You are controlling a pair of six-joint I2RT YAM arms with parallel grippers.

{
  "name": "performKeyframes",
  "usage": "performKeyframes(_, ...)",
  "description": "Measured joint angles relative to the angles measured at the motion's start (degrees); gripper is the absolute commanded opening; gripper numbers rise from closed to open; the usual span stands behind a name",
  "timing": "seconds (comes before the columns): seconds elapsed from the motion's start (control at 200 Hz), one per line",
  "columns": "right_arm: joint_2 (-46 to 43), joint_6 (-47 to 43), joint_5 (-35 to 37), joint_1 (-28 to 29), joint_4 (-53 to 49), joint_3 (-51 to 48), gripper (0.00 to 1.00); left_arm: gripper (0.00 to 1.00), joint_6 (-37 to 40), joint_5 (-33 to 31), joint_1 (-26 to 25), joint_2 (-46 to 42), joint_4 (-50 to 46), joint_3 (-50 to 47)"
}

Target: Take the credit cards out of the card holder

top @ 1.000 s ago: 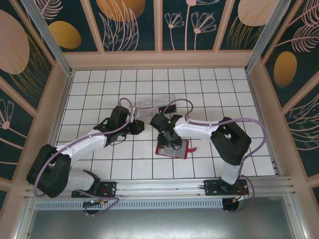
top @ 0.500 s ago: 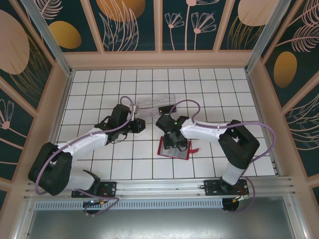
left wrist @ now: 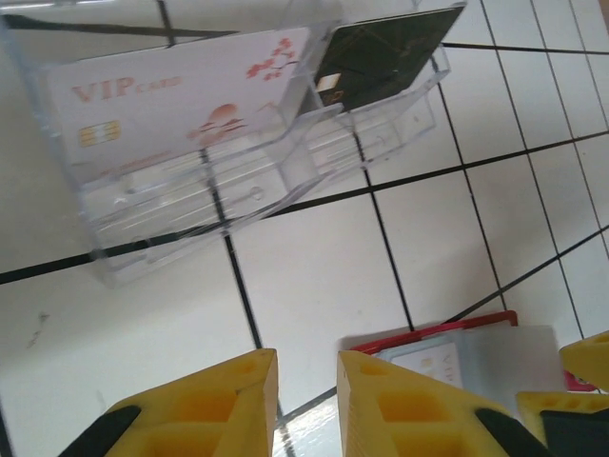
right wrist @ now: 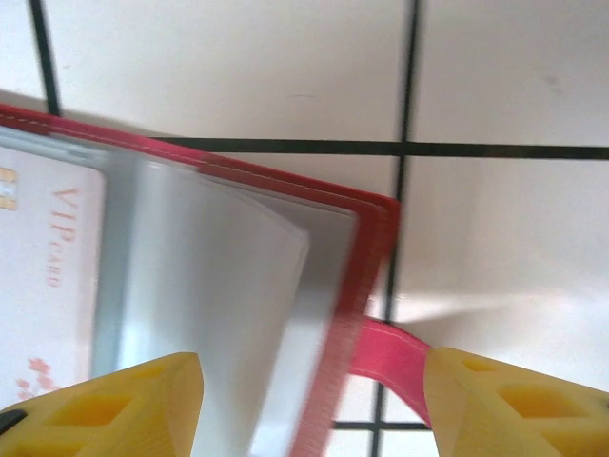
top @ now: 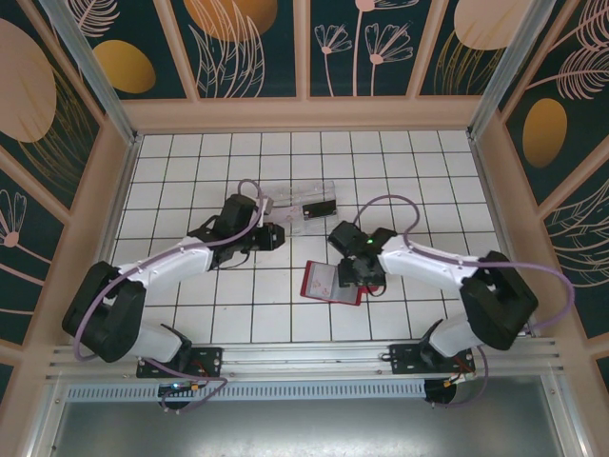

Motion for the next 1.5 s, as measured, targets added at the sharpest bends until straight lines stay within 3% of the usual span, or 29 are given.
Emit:
performKeyframes(0.185, -9.5, 0.2, -0.6, -5.7, -1.0, -2.8, 0.62, 0.18, 0.0, 0.0, -3.4, 3.9, -0.5, 3.2)
performKeyframes(0.305, -14.2, 0.5, -5.4, -8.7, 2.8, -4.5, 0.59, 0.11, -0.2, 0.0, -6.0, 6.7, -0.9, 4.0)
performKeyframes(0.425, -16.8, 1.6, -14.4, -10.6, 12.1, -9.0, 0.50, 0.00, -1.0, 0.3, -7.8, 8.7, -1.4, 4.0)
performKeyframes(0.605, -16.1, 5.1, -27.1, -11.3, 27.9, -17.2, 0.38, 0.00, -1.7, 1.5, -9.8, 11.4, -1.7, 3.9)
performKeyframes(0.836, -13.0, 7.4, -35.6, -12.3, 43.0, -22.6, 0.21, 0.00, -2.2, 2.7, -11.9, 15.5, -2.4, 4.3)
performKeyframes(1.071, -9.1, 7.5, -39.2, -12.5, 50.4, -25.3, 0.18, 0.00, -2.4, 3.4, -13.8, 18.7, -2.8, 5.7)
performKeyframes(1.501, -7.6, 7.3, -39.1, -14.1, 51.2, -28.2, 0.18, 0.00, -2.4, 4.1, -14.2, 19.5, -4.1, 6.9)
